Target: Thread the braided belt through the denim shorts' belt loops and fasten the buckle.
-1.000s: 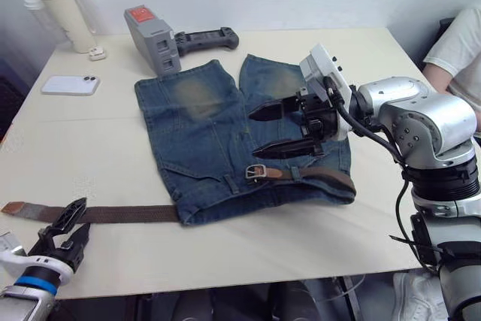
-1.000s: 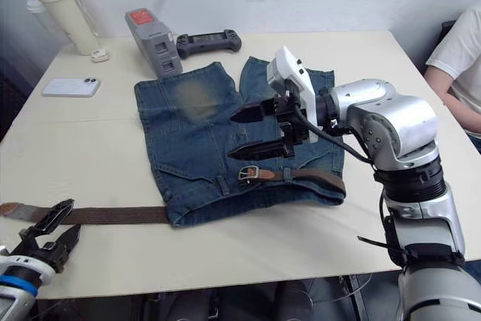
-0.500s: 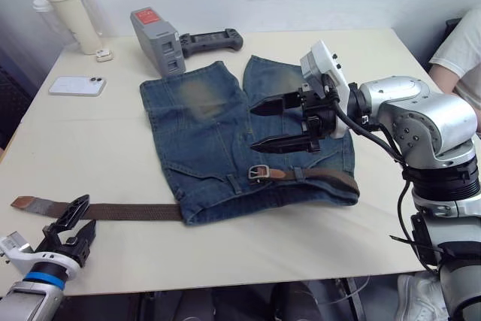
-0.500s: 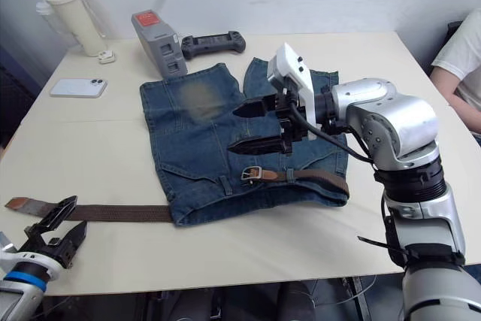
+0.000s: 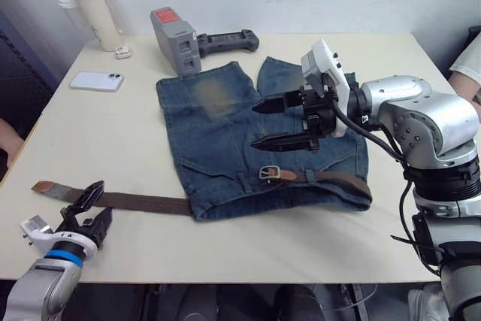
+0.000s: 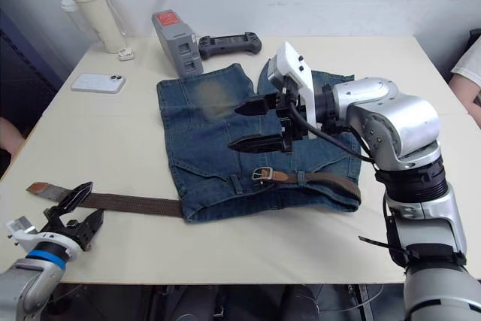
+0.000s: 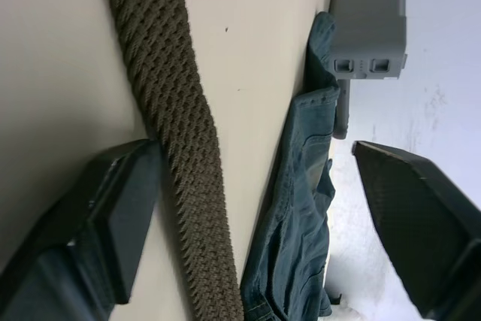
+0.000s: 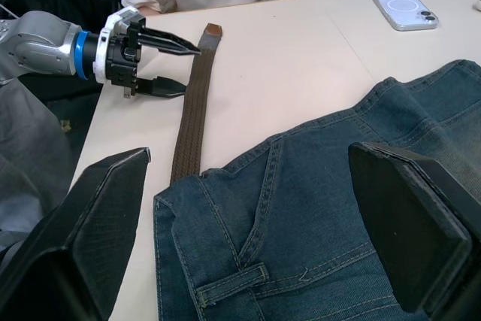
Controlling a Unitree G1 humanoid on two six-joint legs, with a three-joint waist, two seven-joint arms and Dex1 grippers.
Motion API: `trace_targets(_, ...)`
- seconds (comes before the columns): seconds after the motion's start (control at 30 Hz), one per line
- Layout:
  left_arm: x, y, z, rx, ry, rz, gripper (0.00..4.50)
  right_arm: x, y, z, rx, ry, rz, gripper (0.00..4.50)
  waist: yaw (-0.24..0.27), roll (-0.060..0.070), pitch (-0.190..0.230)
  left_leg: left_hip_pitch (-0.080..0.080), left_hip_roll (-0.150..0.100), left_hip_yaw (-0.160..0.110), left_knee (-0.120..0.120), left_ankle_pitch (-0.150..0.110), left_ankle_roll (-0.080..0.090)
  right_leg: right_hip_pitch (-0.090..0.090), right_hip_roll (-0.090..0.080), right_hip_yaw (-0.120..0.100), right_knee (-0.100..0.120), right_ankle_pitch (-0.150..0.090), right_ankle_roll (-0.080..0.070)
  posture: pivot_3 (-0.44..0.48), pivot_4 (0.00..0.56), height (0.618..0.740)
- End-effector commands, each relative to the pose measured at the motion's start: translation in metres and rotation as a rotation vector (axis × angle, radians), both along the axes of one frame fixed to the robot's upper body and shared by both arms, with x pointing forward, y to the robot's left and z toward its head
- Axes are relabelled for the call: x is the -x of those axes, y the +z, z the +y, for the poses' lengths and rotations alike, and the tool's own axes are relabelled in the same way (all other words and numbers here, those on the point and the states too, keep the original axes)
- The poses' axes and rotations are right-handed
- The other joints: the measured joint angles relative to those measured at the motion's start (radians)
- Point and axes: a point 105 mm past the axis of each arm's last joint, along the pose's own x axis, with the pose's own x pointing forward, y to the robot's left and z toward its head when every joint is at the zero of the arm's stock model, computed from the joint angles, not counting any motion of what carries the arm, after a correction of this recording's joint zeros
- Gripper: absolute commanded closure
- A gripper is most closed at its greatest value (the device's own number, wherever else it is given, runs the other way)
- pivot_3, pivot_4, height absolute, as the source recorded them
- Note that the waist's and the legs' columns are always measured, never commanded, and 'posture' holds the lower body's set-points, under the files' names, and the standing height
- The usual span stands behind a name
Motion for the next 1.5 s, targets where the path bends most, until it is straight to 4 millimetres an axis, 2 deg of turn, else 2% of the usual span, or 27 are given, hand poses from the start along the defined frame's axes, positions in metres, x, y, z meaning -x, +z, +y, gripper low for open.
trace_targets(0.03, -0.004, -0.027, -0.020, 0.050, -0.090, 0.118, 1.70, 0.005, 0.014, -0.002, -0.014, 0.000, -0.071, 0.00, 0.000, 0.000, 0.000, 0.000, 0.000, 0.000, 0.000, 0.000, 0.000, 0.000, 0.000, 0.000, 0.000, 0.000, 0.000, 0.000, 0.150, 0.664)
trace_targets(0.17, -0.002, -0.034, -0.028, 0.043, -0.162, 0.141, 3.52, 0.003, 0.014, -0.003, -0.014, -0.015, -0.080, 0.00, -0.004, 0.000, 0.000, -0.001, 0.000, 0.000, 0.000, 0.000, 0.000, 0.000, 0.001, 0.000, -0.001, 0.000, 0.000, 0.000, 0.150, 0.664)
trace_targets(0.23, -0.004, -0.036, -0.024, 0.071, -0.125, 0.145, 4.42, 0.002, 0.015, -0.004, -0.009, -0.026, -0.090, 0.00, -0.004, 0.002, 0.000, 0.000, 0.000, 0.000, -0.001, 0.000, 0.000, 0.000, 0.001, 0.000, -0.001, 0.000, 0.000, 0.000, 0.150, 0.664)
trace_targets(0.33, -0.009, -0.028, -0.019, 0.077, -0.100, 0.092, 4.47, 0.001, 0.017, -0.005, -0.009, -0.036, -0.098, 0.00, -0.004, 0.007, 0.000, 0.000, 0.000, 0.001, -0.001, 0.000, 0.000, 0.000, 0.000, 0.000, -0.001, 0.000, 0.000, 0.000, 0.150, 0.664)
trace_targets(0.43, -0.020, -0.003, -0.009, 0.057, -0.071, -0.046, 4.47, 0.001, 0.019, -0.005, -0.013, -0.042, -0.101, 0.00, -0.001, 0.008, 0.001, 0.000, 0.000, 0.000, -0.001, 0.000, 0.000, 0.000, 0.001, 0.000, -0.001, 0.000, 0.000, 0.000, 0.150, 0.664)
trace_targets(0.5, -0.025, 0.009, -0.010, -0.047, -0.107, -0.076, 4.47, -0.001, 0.019, -0.006, -0.012, -0.051, -0.104, 0.00, 0.000, 0.007, 0.002, -0.001, 0.001, -0.001, -0.001, 0.001, -0.001, -0.001, 0.001, -0.002, -0.001, 0.000, 0.000, 0.000, 0.150, 0.664)
trace_targets(0.63, -0.037, 0.026, -0.022, -0.420, -0.229, -0.110, 4.47, 0.001, 0.020, -0.007, -0.016, -0.053, -0.107, 0.00, -0.015, -0.004, 0.007, -0.004, 0.002, -0.002, -0.002, 0.001, -0.002, -0.003, 0.003, -0.003, -0.001, 0.000, -0.001, 0.000, 0.150, 0.664)
trace_targets(0.8, -0.057, 0.047, -0.037, -0.926, -0.355, -0.185, 4.47, 0.001, 0.020, -0.008, -0.025, -0.064, -0.112, 0.00, -0.046, -0.007, 0.008, -0.005, 0.001, 0.001, -0.008, 0.001, -0.002, -0.004, 0.004, -0.003, -0.008, 0.001, -0.001, 0.000, 0.150, 0.664)
trace_targets(0.9, -0.065, 0.057, -0.054, -1.378, -0.487, -0.268, 4.47, 0.001, 0.020, -0.008, -0.031, -0.077, -0.115, 0.00, -0.055, -0.009, 0.008, -0.004, 0.002, 0.002, -0.013, 0.002, -0.004, -0.005, 0.004, -0.003, -0.008, 0.001, -0.001, 0.000, 0.150, 0.664)
trace_targets(1.13, -0.062, 0.048, -0.078, -2.078, -0.743, -0.445, 4.47, 0.001, 0.018, -0.011, -0.033, -0.100, -0.122, 0.00, -0.070, -0.008, 0.009, -0.001, 0.003, 0.007, -0.024, 0.004, -0.006, -0.008, 0.005, -0.003, -0.015, 0.001, -0.001, 0.000, 0.150, 0.664)
trace_targets(1.2, -0.059, 0.043, -0.085, -2.407, -0.870, -0.559, 4.47, 0.001, 0.016, -0.011, -0.035, -0.105, -0.120, 0.00, -0.069, -0.007, 0.010, -0.001, 0.003, 0.007, -0.025, 0.004, -0.006, -0.009, 0.004, -0.003, -0.016, 0.001, -0.001, 0.000, 0.150, 0.664)
trace_targets(1.27, -0.057, 0.039, -0.091, -2.595, -0.936, -0.669, 4.47, 0.001, 0.014, -0.012, -0.034, -0.108, -0.116, 0.00, -0.069, -0.006, 0.011, -0.001, 0.003, 0.008, -0.025, 0.004, -0.006, -0.009, 0.004, -0.003, -0.016, 0.001, -0.001, 0.000, 0.150, 0.664)
trace_targets(1.37, -0.060, 0.044, -0.100, -2.842, -0.884, -0.825, 4.47, 0.001, 0.012, -0.012, -0.032, -0.114, -0.116, 0.00, -0.066, -0.006, 0.012, -0.001, 0.003, 0.009, -0.025, 0.004, -0.005, -0.009, 0.003, -0.003, -0.016, 0.001, -0.001, 0.000, 0.150, 0.664)
trace_targets(1.4, -0.058, 0.043, -0.106, 2.851, 0.875, 0.887, 4.47, 0.001, 0.012, -0.011, -0.033, -0.115, -0.115, 0.00, -0.065, -0.006, 0.012, -0.002, 0.003, 0.009, -0.025, 0.004, -0.005, -0.009, 0.003, -0.003, -0.015, 0.001, -0.001, 0.000, 0.150, 0.664)
trace_targets(1.43, -0.055, 0.041, -0.115, 2.758, 0.839, 0.960, 4.47, 0.000, 0.012, -0.011, -0.034, -0.115, -0.116, 0.00, -0.065, -0.006, 0.012, -0.002, 0.003, 0.009, -0.025, 0.004, -0.005, -0.009, 0.003, -0.004, -0.015, 0.001, -0.001, 0.000, 0.150, 0.664)
trace_targets(1.5, -0.054, 0.036, -0.118, 2.639, 0.807, 0.977, 4.47, 0.000, 0.012, -0.011, -0.034, -0.115, -0.118, 0.00, -0.065, -0.006, 0.012, -0.002, 0.003, 0.009, -0.025, 0.004, -0.005, -0.010, 0.003, -0.004, -0.014, 0.001, -0.001, 0.000, 0.150, 0.664)
